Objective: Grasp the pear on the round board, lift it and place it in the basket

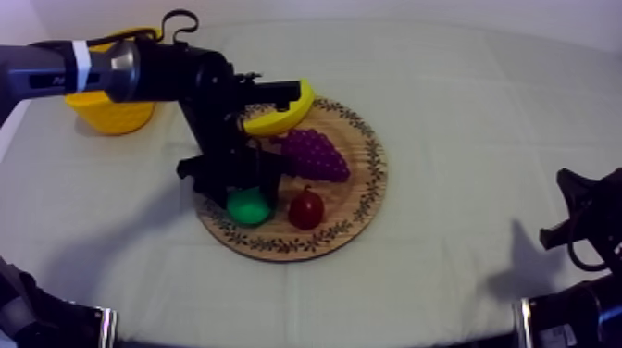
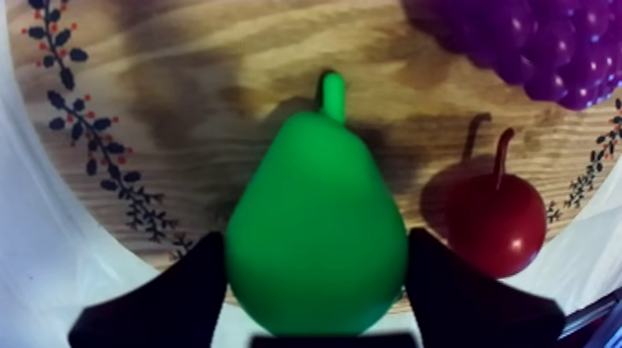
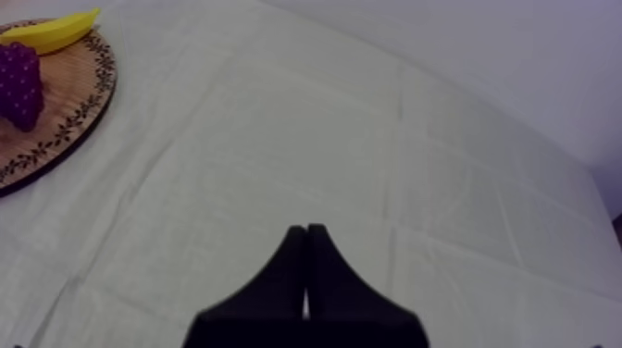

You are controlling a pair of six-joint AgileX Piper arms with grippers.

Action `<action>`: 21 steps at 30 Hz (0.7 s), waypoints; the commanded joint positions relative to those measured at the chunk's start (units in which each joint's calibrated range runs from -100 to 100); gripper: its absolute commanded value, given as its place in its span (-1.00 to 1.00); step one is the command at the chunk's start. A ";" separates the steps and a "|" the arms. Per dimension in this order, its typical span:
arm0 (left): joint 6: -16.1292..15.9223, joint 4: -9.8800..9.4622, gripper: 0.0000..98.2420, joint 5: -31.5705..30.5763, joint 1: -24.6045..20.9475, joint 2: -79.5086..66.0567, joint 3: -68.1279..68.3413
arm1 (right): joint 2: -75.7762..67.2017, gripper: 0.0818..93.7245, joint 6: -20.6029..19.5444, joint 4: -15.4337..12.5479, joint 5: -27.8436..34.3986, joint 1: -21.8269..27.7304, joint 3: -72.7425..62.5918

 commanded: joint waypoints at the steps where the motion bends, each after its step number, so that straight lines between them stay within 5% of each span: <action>1: -0.06 -0.05 0.30 0.01 -0.03 0.06 -0.09 | -0.03 -1.00 0.01 -0.02 -0.04 -0.01 -0.02; 21: 0.80 -2.66 0.18 7.88 0.02 -11.59 -7.82 | -0.03 -1.00 0.01 -0.02 -0.04 -0.01 -0.02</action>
